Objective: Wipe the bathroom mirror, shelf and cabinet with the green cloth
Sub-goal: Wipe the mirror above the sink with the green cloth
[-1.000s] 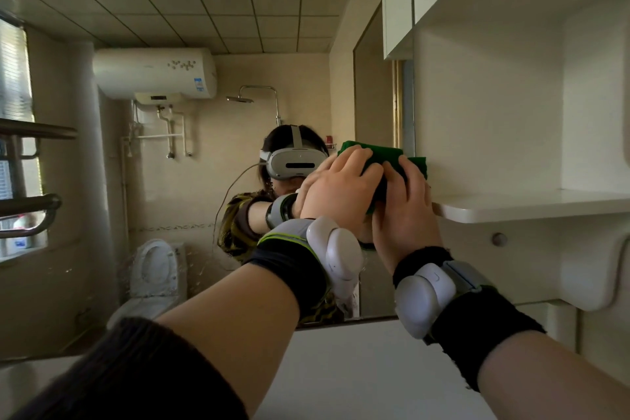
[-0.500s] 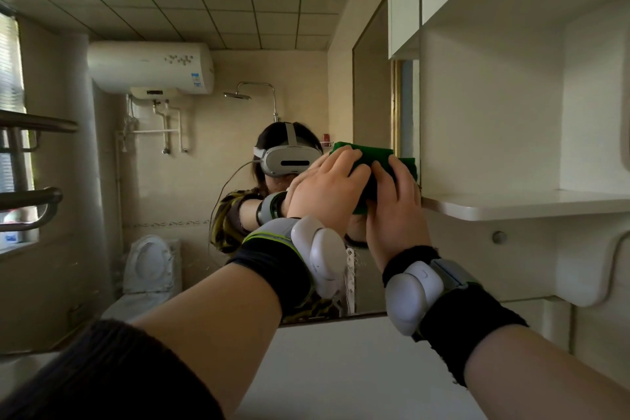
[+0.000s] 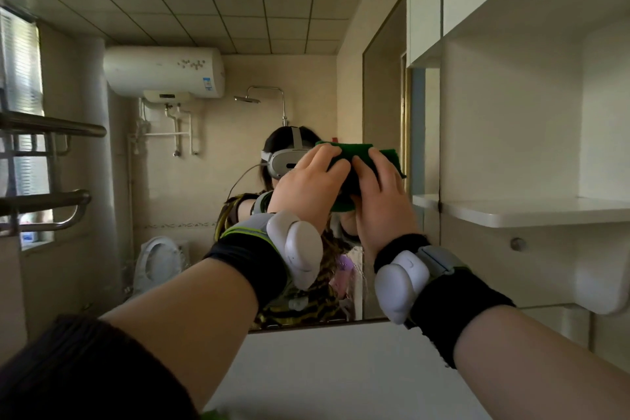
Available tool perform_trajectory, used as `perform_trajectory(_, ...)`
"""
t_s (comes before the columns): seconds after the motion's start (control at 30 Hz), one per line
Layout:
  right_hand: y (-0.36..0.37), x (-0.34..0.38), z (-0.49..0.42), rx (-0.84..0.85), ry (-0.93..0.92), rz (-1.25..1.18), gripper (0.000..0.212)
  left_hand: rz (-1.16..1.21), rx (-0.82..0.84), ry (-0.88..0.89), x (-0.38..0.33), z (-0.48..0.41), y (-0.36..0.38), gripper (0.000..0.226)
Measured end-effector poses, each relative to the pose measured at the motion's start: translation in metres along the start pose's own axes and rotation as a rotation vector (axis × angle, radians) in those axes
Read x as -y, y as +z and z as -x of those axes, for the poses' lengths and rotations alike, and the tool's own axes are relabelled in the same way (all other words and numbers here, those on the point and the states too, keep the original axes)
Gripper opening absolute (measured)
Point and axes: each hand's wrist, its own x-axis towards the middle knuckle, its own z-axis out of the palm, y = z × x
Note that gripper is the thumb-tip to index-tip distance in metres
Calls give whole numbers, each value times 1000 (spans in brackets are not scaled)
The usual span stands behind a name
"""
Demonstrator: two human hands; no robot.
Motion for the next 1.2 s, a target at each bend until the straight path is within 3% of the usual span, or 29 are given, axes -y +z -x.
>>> perform_trajectory(0.73,10,23,16,-90,23,44,61,40,-60,-9,15,19,4,31)
perform_trajectory(1.2,15,41,12,77,48,-52,59,5,-33,48,39,29,-10,31)
